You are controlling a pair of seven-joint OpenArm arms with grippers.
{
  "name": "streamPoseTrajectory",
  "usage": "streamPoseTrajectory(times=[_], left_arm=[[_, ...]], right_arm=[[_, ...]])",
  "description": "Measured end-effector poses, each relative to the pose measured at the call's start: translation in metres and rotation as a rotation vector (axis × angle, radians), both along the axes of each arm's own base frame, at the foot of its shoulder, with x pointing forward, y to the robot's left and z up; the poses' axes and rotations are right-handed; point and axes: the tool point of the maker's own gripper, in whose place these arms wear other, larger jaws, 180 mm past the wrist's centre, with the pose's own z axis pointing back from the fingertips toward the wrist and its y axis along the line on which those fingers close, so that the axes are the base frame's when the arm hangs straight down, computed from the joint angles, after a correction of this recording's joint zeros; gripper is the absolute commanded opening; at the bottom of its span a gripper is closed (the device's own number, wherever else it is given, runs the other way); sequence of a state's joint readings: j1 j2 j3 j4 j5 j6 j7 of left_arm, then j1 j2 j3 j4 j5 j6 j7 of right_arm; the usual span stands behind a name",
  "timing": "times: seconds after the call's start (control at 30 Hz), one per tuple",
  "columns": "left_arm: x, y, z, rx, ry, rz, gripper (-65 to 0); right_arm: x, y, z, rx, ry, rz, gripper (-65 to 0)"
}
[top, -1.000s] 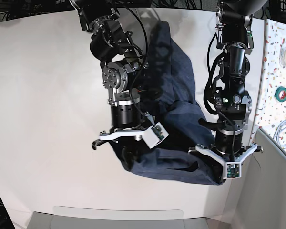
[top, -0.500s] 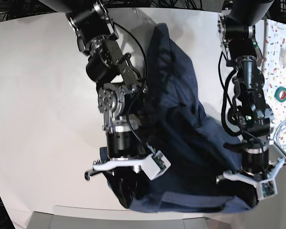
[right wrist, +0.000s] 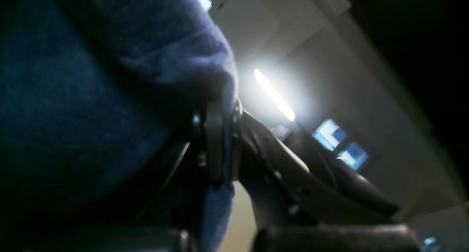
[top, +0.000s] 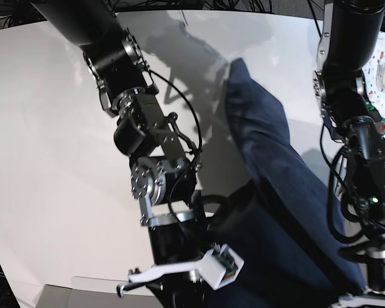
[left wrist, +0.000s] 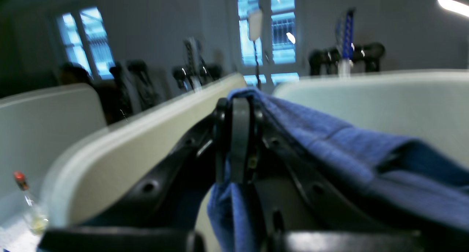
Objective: Layout the t-shirt on the table in an organized manner, then fold the t-shirt properly
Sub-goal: 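Lift the shirt high with both grippers, letting it hang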
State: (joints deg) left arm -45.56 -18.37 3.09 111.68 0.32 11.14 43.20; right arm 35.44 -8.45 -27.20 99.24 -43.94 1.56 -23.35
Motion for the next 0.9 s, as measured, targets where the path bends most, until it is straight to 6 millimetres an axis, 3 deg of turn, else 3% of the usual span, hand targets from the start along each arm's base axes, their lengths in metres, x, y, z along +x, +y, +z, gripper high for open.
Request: streamPoseTrajectory(times=[0.13,0.23,0.3,0.37,0.47,0.57,0.63,0.73,0.9], left_arm=[[-0.011,0.005,0.036,0.013,-0.081,0.016,-65.0],[-0.013,-0.006,0.058,0.035,-0.125,-0.014,-65.0],[-0.010,-0.008,0.060,0.055,-0.120,-0.020,-65.0],[-0.003,-0.004,0.051,0.056,-0.085,-0.010,-65.0],[0.010,0.002,0.017,0.052,-0.002,-0.001,-65.0],[0.016,0.000,-0.009,0.067,0.030,-0.010,-65.0],[0.014,0.004,-0.018,0.072,0.026,0.002,-65.0],[0.009,0.026,-0.023,0.036,0.025,0.053,-65.0],[-0.008,0.061,-0.012,-0.010,-0.026,0.137,-65.0]], right_arm=[[0.007,-0.010,0.012,0.155,0.030,0.099,-65.0],[0.015,-0.025,0.005,0.293,0.095,0.160,-65.0],[0.017,-0.027,-0.008,0.363,0.140,0.199,-65.0],[0.014,-0.024,-0.037,0.399,0.212,0.227,-65.0],[0.007,-0.015,-0.095,0.426,0.358,0.246,-65.0],[-0.008,-0.006,-0.124,0.432,0.404,0.262,-65.0],[-0.022,0.007,-0.133,0.424,0.402,0.294,-65.0],[-0.046,0.050,-0.141,0.381,0.433,0.399,-65.0],[-0.083,0.109,-0.126,0.351,0.396,0.540,-65.0]])
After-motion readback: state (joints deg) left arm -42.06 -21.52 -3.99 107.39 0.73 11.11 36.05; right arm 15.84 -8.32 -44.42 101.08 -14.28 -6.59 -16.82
